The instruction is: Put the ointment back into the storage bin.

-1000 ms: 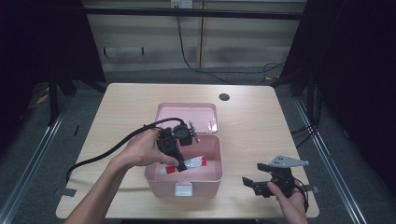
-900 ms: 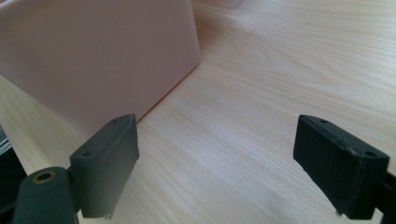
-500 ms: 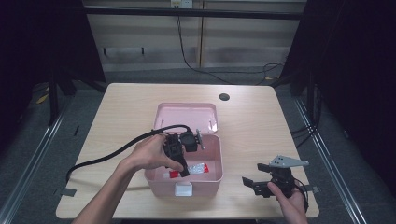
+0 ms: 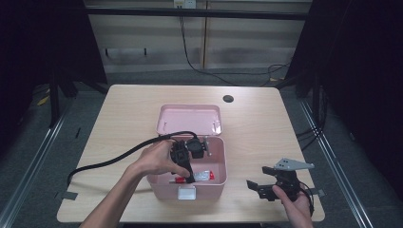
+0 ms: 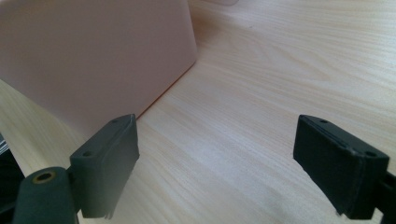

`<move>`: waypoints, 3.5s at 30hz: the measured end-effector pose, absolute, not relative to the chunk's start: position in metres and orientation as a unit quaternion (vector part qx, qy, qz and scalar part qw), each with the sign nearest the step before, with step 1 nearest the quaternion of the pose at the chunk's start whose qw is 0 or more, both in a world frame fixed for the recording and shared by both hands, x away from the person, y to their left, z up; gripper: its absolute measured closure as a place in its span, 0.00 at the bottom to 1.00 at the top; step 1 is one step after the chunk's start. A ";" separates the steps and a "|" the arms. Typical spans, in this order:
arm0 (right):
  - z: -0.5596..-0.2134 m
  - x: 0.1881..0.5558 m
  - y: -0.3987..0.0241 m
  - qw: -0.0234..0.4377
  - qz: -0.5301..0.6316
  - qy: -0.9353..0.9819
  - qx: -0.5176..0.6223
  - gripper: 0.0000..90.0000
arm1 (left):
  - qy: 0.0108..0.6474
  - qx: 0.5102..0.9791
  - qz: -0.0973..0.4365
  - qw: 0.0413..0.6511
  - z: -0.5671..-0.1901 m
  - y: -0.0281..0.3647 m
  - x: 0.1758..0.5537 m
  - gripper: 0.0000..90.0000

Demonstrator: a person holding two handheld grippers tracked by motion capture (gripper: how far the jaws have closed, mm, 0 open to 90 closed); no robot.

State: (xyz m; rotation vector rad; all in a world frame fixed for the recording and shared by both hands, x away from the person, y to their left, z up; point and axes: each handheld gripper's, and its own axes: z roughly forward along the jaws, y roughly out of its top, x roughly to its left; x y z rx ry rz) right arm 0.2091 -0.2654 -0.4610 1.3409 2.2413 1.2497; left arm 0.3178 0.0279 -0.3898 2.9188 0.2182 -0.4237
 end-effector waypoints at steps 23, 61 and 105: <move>-0.461 0.209 -0.265 0.126 0.427 0.767 0.462 0.15 | 0.071 0.981 -0.164 0.077 -0.410 0.020 0.318 0.78; -0.461 0.210 -0.264 0.131 0.422 0.770 0.461 0.15 | 0.069 0.973 -0.215 0.054 -0.438 0.010 0.321 0.80; -0.461 0.210 -0.264 0.132 0.423 0.770 0.459 0.15 | 0.114 0.975 -0.108 0.158 -0.372 0.050 0.320 0.61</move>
